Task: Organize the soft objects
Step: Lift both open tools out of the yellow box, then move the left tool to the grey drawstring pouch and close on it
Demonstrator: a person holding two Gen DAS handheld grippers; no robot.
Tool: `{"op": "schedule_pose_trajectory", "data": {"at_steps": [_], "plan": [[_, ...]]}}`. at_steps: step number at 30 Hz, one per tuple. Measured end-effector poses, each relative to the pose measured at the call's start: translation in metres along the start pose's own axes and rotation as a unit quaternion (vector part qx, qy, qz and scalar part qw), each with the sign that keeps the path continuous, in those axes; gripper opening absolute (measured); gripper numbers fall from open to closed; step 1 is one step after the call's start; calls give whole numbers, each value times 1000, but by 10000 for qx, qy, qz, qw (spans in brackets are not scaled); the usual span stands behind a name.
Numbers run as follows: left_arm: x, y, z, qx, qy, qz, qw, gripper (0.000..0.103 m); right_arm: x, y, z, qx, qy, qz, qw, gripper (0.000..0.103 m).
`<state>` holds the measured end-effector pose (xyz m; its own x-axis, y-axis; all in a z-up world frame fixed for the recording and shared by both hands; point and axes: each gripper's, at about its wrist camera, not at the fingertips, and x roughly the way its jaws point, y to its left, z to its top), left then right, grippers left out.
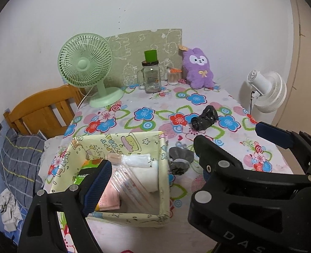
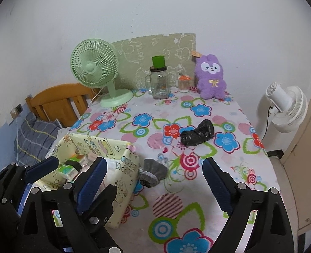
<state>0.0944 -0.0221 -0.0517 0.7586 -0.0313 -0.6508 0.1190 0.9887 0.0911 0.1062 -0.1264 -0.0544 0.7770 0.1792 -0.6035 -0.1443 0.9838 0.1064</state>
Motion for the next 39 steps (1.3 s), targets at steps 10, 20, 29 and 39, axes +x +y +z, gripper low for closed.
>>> {"op": "schedule_pose_trajectory", "data": {"at_steps": [10, 20, 29, 39], "plan": [[-7, -28, 0, 20, -71, -49, 10000, 90, -16, -24, -2, -2, -73, -101, 9999, 95], [-6, -57, 0, 96, -180, -106, 9997, 90, -24, -50, -8, 139, -145, -245, 9995, 95], [8, -74, 1, 64, -95, -207, 9997, 90, -17, -67, -12, 132, -100, -414, 9990, 95], [41, -81, 1, -165, 175, -259, 9994, 90, 11, -85, -13, 189, 77, -527, 9984, 95]]}}
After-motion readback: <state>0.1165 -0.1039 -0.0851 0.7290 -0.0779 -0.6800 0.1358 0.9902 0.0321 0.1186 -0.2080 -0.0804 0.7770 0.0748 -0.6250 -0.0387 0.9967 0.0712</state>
